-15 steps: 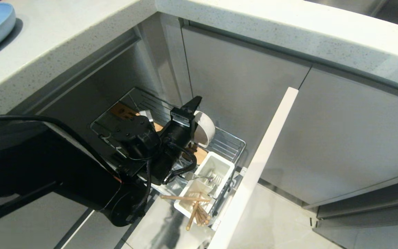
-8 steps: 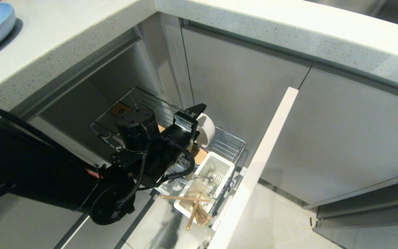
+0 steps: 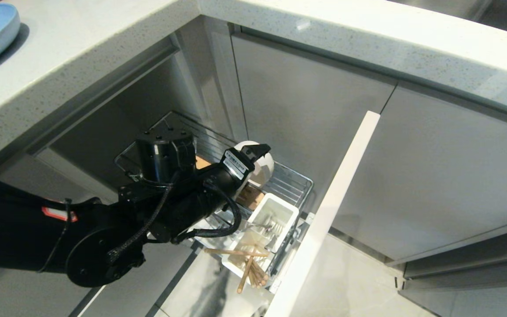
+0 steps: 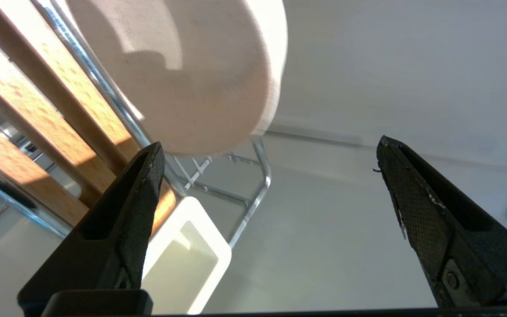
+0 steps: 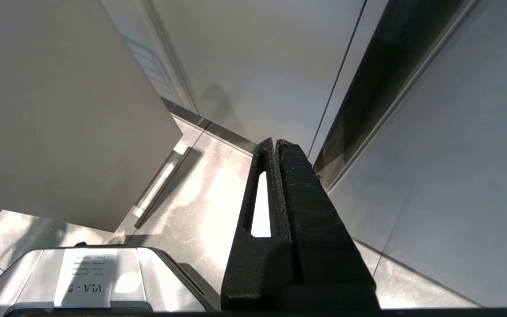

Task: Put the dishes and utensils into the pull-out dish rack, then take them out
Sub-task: Pick up the plate and place it in the cupboard

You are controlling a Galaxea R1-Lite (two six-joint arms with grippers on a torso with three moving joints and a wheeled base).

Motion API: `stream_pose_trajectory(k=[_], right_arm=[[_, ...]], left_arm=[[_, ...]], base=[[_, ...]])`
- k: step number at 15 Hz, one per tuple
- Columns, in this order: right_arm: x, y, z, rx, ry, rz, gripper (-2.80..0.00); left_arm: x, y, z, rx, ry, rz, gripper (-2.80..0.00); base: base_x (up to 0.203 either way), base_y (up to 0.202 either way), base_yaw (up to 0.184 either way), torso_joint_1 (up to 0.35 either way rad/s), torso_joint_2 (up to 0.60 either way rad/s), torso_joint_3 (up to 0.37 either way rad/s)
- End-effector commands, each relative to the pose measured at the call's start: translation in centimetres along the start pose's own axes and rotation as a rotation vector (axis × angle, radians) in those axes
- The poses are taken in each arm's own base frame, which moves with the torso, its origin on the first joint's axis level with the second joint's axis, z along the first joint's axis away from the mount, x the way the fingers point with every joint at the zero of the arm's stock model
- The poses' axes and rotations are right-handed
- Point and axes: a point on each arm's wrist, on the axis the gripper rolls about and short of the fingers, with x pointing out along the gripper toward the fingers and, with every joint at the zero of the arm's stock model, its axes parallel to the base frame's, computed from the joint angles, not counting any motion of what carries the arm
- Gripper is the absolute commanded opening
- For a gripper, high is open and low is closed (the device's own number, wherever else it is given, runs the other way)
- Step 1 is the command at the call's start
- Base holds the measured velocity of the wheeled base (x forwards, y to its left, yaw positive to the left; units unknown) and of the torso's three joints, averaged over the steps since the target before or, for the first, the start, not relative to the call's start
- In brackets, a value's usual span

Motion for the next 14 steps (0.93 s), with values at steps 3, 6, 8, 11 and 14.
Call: stream_pose_trajectory(k=[3, 6, 8, 11, 14], right_arm=[[0.0, 0.0, 0.0, -0.001, -0.003, 0.001, -2.80], [0.0, 0.0, 0.0, 0.001, -0.003, 0.001, -2.80], [0.0, 0.0, 0.0, -0.001, -0.001, 0.001, -2.80], [0.0, 0.0, 0.0, 0.001, -0.003, 0.001, -2.80], [0.0, 0.0, 0.0, 0.000, -0.003, 0.000, -2.80]], left_arm=[[-2.5, -2.3, 1.0, 0.040, -0.044, -0.074, -2.80], [-4.4, -4.0, 1.8, 0.044, -0.069, -0.144, -2.80], [-4.9, -4.6, 1.6, 0.090, -0.064, -0.166, -2.80], [-6.5, -6.6, 2.2, 0.229, -0.147, -0.198, -2.80], [-9.5, -9.2, 4.9, 0.258, -0.302, -0.236, -2.80]], base=[[0.000, 0.000, 0.000, 0.000, 0.00, 0.000], [0.000, 0.000, 0.000, 0.000, 0.00, 0.000], [0.000, 0.000, 0.000, 0.000, 0.00, 0.000], [0.000, 0.000, 0.000, 0.000, 0.00, 0.000], [0.000, 0.000, 0.000, 0.000, 0.00, 0.000]])
